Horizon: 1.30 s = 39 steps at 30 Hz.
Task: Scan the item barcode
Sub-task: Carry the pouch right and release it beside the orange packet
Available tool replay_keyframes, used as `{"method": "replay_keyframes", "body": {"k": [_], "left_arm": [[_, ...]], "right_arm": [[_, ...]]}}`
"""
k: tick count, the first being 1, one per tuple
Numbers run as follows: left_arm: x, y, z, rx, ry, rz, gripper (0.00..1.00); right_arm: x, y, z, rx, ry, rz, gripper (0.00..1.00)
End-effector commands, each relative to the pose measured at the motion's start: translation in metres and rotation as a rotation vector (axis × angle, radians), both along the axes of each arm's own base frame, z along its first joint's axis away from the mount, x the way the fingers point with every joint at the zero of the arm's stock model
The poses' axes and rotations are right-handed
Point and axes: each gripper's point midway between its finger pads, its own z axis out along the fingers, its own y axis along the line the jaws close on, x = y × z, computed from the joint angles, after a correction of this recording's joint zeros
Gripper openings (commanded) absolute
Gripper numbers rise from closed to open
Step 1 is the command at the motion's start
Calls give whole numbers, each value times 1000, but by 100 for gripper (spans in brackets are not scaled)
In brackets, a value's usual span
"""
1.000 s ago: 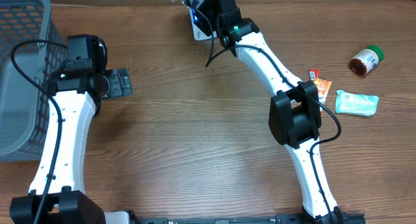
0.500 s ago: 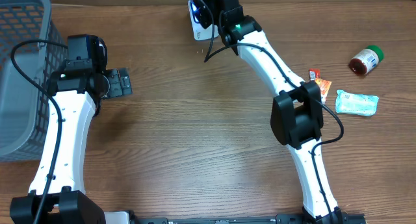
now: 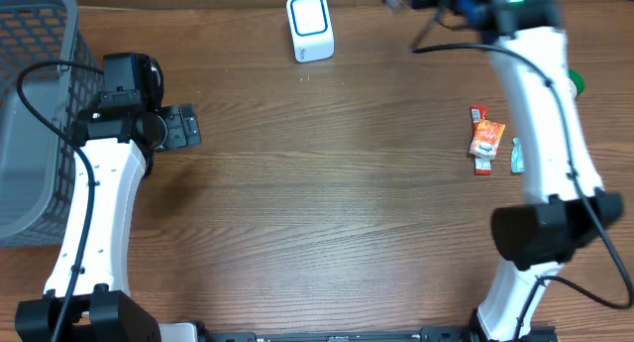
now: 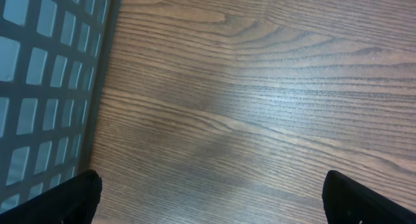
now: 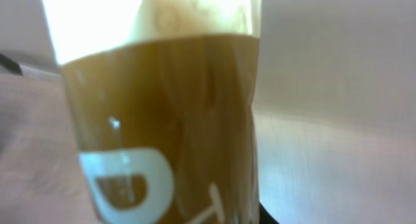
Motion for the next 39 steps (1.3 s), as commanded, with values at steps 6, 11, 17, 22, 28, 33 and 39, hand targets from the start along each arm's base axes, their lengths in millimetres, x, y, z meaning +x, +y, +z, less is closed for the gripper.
{"method": "replay_keyframes", "body": {"k": [6, 11, 17, 22, 28, 33, 39], "left_arm": [[2, 2, 1, 10, -1, -5, 100], [2, 2, 1, 10, -1, -5, 100], [2, 2, 1, 10, -1, -5, 100], [2, 2, 1, 10, -1, -5, 100], [2, 2, 1, 10, -1, -5, 100], [2, 2, 1, 10, -1, -5, 100], [2, 2, 1, 10, -1, -5, 100]], "right_arm": [[-85, -43, -108, 29, 594, -23, 4], [-118, -75, -164, -76, 797, -103, 4], [-148, -96, -213, -157, 940, -145, 4], [-167, -115, -233, -270, 1005, -179, 3], [-180, -159, -238, -523, 1029, -292, 4], [-174, -199, -227, -743, 978, -378, 4], [-166, -222, -217, -853, 925, -441, 5]]}}
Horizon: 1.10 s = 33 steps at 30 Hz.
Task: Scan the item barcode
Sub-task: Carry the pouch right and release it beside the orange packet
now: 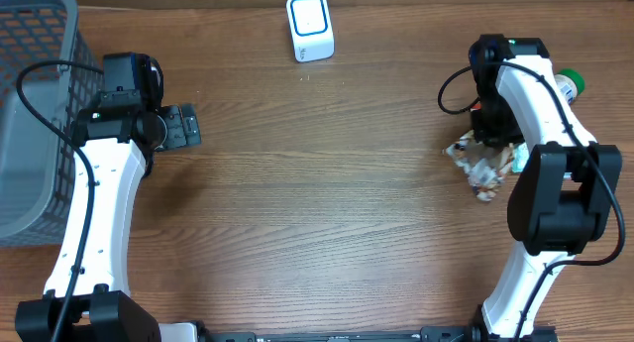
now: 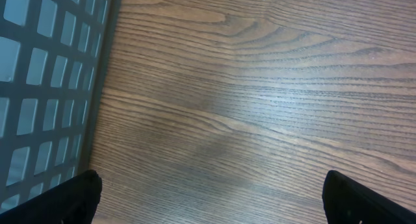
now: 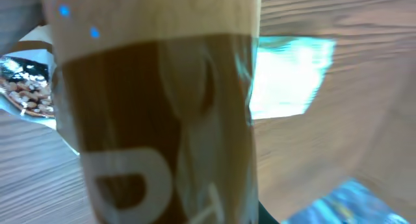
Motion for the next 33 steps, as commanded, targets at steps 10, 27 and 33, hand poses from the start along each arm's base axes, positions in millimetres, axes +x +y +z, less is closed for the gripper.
{"method": "replay_keyframes", "body": {"k": [10, 27, 33], "left_arm": [[2, 2, 1, 10, -1, -4, 100], [2, 2, 1, 10, -1, -4, 100], [2, 2, 1, 10, -1, -4, 100]], "right_arm": [[8, 45, -18, 315, -33, 13, 21], [8, 45, -18, 315, -37, 9, 100], [18, 45, -19, 313, -77, 15, 100]]}}
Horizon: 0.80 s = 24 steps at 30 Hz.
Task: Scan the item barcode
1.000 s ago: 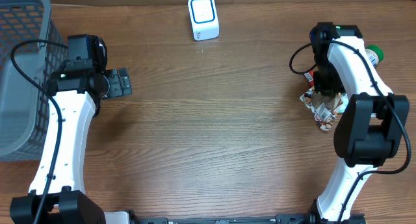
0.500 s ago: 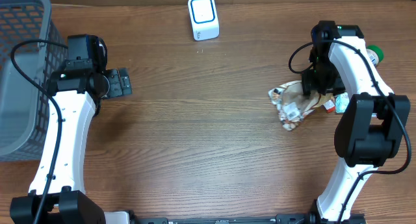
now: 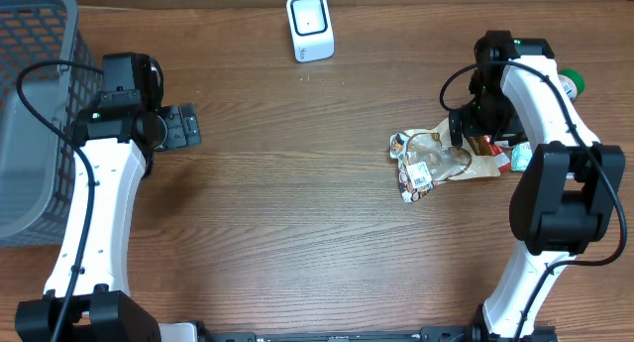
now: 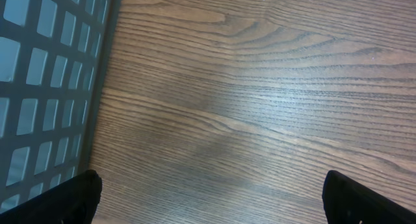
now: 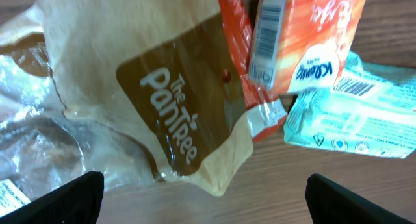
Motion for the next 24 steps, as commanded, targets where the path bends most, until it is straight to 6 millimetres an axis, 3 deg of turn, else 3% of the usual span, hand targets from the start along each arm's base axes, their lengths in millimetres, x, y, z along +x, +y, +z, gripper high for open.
{"method": "replay_keyframes", "body": {"k": [1, 17, 24], "left_arm": [[2, 2, 1, 10, -2, -5, 100], [2, 2, 1, 10, -1, -5, 100], [2, 2, 1, 10, -1, -5, 100]], "right_arm": [[8, 1, 0, 4, -42, 0, 100], [86, -2, 7, -7, -364, 1, 100], [100, -2, 13, -6, -430, 2, 100]]}}
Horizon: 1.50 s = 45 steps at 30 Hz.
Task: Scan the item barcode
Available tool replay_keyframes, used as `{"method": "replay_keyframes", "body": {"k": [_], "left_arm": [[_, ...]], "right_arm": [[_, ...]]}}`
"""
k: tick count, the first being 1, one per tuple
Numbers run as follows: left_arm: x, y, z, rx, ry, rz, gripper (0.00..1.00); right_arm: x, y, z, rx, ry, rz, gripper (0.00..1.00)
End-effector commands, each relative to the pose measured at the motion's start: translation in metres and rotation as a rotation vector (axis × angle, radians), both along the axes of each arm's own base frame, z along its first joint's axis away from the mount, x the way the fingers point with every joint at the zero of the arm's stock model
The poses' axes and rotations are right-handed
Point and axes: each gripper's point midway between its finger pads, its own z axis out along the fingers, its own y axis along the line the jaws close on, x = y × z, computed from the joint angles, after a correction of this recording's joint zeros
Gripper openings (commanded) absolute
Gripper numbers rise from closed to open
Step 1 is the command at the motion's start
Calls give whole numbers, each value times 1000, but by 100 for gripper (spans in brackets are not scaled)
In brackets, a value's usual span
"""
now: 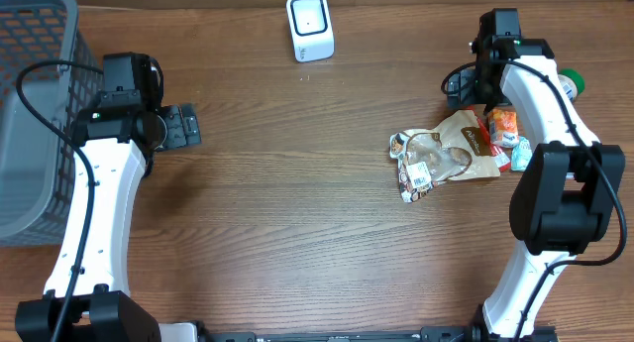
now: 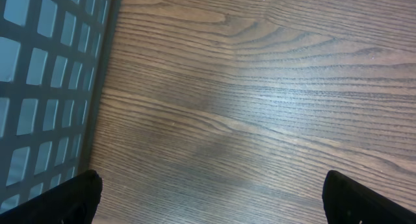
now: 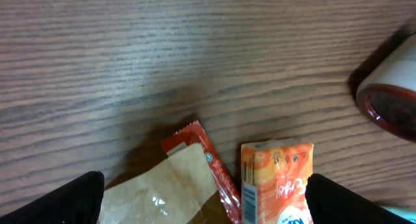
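Observation:
The white and blue scanner (image 1: 310, 26) stands at the table's far edge. A brown snack bag (image 1: 444, 158) with a clear window lies flat on the table at the right; its top end (image 3: 166, 191) shows in the right wrist view. My right gripper (image 1: 479, 91) (image 3: 208, 201) hangs open just beyond the bag's far end, holding nothing. An orange pack (image 3: 276, 178) and a red stick pack (image 3: 207, 160) lie between its fingertips. My left gripper (image 1: 184, 126) (image 2: 208, 201) is open over bare wood at the left.
A grey mesh basket (image 1: 35, 114) (image 2: 45, 87) stands at the left edge beside my left arm. A green-capped bottle (image 1: 572, 82) stands at the far right; its red-rimmed base (image 3: 390, 94) shows in the right wrist view. A teal packet (image 1: 516, 160) lies by the bag.
My right gripper has moved from over the brown bag's middle toward the table's far edge, still open. The bag lies where it was. The left arm has not moved.
My right gripper held the brown bag high at the back right. Then it held the bag low over the packets at the right. Then the bag lay flat on the table with the gripper open above it, and now the gripper is farther back.

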Motion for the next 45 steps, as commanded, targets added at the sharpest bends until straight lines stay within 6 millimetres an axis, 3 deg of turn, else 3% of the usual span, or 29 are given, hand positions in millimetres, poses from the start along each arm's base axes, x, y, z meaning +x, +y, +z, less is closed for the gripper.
{"method": "replay_keyframes", "body": {"k": [1, 5, 9, 18, 23, 27, 37, 45], "left_arm": [[2, 2, 1, 10, -1, -4, 100], [2, 2, 1, 10, -1, -4, 100], [2, 2, 1, 10, -1, -4, 100], [2, 2, 1, 10, -1, -4, 100], [2, 2, 1, 10, -1, -4, 100], [2, 2, 1, 10, -1, -4, 100], [2, 2, 1, 10, -1, -4, 100], [2, 2, 1, 10, -1, -4, 100]], "right_arm": [[1, 3, 8, 7, -23, 7, 100], [2, 9, 26, 6, -65, 19, 100], [1, 12, 71, 4, -163, 25, 100], [-28, 12, 202, -4, -459, 25, 100], [-64, 12, 274, -9, -634, 25, 100], [-90, 13, 312, -12, -736, 25, 100], [-165, 14, 389, -18, -970, 26, 100], [-229, 15, 432, -22, -1135, 26, 100]]}}
